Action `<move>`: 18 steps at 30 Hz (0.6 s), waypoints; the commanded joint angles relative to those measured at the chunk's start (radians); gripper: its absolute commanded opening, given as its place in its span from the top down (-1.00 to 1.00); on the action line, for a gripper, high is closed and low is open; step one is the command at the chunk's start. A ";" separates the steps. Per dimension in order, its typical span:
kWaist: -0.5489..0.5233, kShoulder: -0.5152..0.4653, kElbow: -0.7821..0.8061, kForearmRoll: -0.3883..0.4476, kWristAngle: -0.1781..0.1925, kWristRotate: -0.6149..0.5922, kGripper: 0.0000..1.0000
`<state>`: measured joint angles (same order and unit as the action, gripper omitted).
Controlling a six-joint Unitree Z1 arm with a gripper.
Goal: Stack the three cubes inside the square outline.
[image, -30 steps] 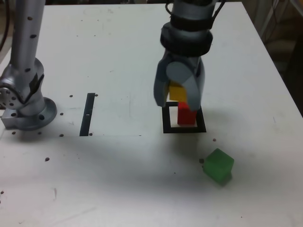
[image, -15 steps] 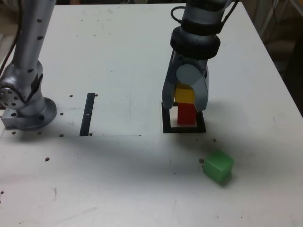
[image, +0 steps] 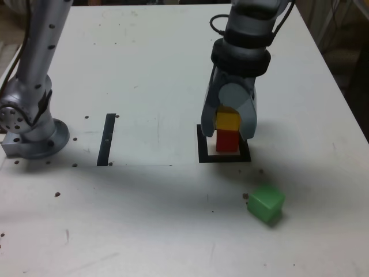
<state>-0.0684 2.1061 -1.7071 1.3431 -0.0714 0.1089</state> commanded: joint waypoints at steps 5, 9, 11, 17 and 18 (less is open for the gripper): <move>0.001 0.021 0.002 -0.015 -0.012 0.003 0.23; 0.001 0.025 0.006 -0.024 -0.016 0.007 -0.07; 0.001 0.025 0.010 -0.031 -0.017 0.010 -0.43; 0.001 0.022 0.020 -0.042 -0.015 0.014 -0.99; 0.001 0.021 0.022 -0.042 -0.014 0.014 -0.99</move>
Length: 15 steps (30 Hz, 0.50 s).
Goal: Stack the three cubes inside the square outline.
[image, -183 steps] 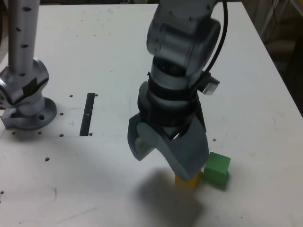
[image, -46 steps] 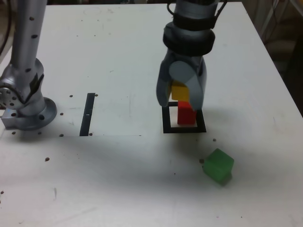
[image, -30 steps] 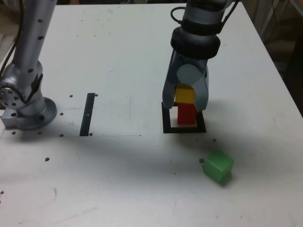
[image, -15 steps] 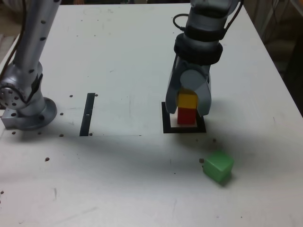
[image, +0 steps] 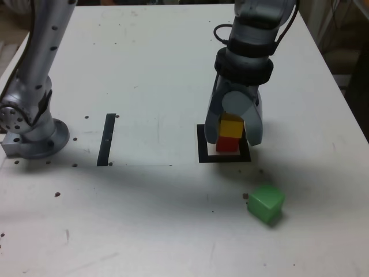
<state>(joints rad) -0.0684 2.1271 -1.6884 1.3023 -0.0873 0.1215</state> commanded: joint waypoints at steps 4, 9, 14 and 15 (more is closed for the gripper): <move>0.001 -0.017 0.013 -0.004 0.014 -0.004 -0.99; 0.001 -0.060 0.034 -0.006 0.042 -0.022 -0.99; -0.001 -0.100 0.057 -0.006 0.064 -0.037 -0.99; -0.003 -0.106 0.059 -0.005 0.068 -0.040 -0.99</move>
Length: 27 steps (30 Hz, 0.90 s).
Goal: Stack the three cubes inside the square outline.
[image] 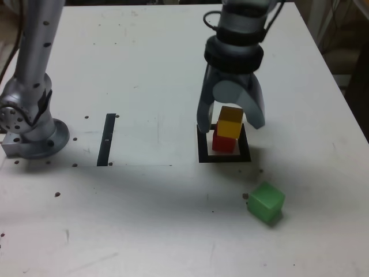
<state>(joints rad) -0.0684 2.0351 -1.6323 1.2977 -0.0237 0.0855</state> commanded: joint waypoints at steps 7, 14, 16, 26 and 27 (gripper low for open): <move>-0.048 -0.044 -0.023 0.009 0.046 -0.019 -0.99; -0.124 -0.047 -0.059 0.017 0.062 -0.044 -1.00; -0.145 -0.046 -0.066 0.017 0.062 -0.053 -1.00; -0.246 -0.011 -0.122 0.029 0.065 -0.111 -1.00; -0.254 -0.004 -0.130 0.033 0.065 -0.115 -1.00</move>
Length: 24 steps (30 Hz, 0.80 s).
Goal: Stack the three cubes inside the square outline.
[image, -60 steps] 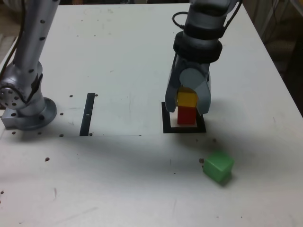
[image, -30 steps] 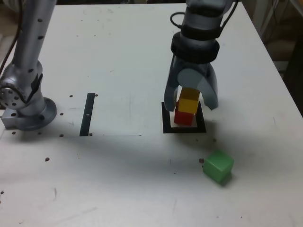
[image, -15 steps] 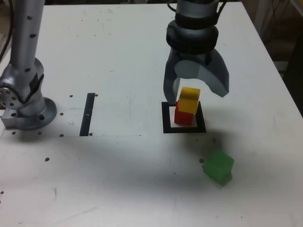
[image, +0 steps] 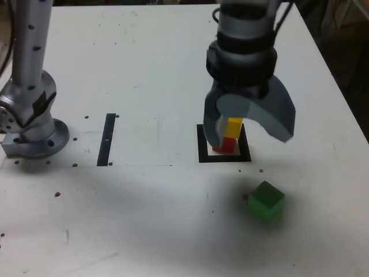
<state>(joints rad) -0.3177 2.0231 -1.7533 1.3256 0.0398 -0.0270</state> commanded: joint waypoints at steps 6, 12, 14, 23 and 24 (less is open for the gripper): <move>-0.057 0.059 -0.054 0.018 0.001 -0.005 -1.00; -0.089 0.095 -0.073 0.025 -0.001 0.067 -1.00; -0.094 0.102 -0.077 0.024 0.001 0.105 -1.00; -0.105 0.120 -0.133 0.025 0.028 0.336 -1.00; -0.106 0.124 -0.141 0.026 0.030 0.359 -1.00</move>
<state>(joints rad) -0.4214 2.1373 -1.8876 1.3494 0.0669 0.3203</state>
